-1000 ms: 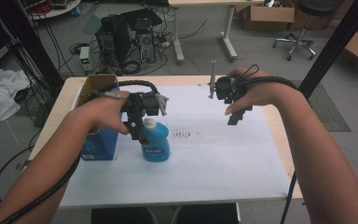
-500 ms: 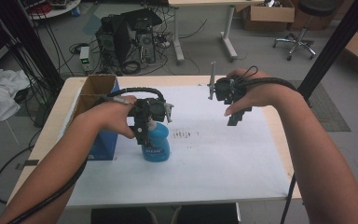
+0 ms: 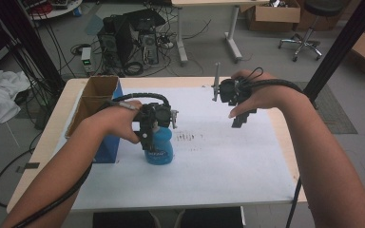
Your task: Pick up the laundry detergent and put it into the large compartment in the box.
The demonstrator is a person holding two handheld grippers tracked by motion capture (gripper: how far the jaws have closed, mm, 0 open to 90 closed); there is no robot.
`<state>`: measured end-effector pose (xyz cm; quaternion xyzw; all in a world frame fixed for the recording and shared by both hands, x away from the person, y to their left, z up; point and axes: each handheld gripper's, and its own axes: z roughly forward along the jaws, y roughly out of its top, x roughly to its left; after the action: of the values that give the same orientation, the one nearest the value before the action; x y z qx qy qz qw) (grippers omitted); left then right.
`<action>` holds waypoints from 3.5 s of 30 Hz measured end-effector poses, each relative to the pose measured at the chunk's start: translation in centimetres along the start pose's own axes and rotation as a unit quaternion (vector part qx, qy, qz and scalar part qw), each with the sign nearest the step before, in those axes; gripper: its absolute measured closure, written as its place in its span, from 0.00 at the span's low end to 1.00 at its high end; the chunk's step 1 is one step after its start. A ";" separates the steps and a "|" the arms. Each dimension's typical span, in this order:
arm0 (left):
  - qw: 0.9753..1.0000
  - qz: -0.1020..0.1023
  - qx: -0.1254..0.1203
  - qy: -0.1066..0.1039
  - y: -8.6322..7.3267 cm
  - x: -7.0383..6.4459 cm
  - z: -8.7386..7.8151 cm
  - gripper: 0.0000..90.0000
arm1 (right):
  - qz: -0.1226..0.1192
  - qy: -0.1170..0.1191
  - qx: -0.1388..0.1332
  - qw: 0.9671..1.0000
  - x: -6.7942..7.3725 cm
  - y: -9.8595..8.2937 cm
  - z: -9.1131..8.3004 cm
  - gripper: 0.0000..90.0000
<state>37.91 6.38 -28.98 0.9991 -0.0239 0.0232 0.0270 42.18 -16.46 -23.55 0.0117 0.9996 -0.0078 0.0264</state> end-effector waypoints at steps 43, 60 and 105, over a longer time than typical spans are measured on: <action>0.999 -0.002 0.022 0.023 0.6 -0.3 0.4 0.20 | 0.010 0.001 0.003 1.000 -0.4 -0.3 0.7 0.18; 0.999 -0.006 0.029 0.023 0.7 -0.3 0.5 0.33 | 0.015 0.002 0.005 1.000 -0.6 -0.4 1.0 0.18; 0.991 -0.126 0.037 -0.014 -0.1 0.9 -3.7 0.42 | 0.010 -0.001 0.001 1.000 -0.2 -0.3 0.8 0.18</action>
<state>38.61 6.60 -25.29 0.9946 0.1030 0.0067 -0.0076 42.45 -16.79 -24.33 0.0216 0.9993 -0.0086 0.0275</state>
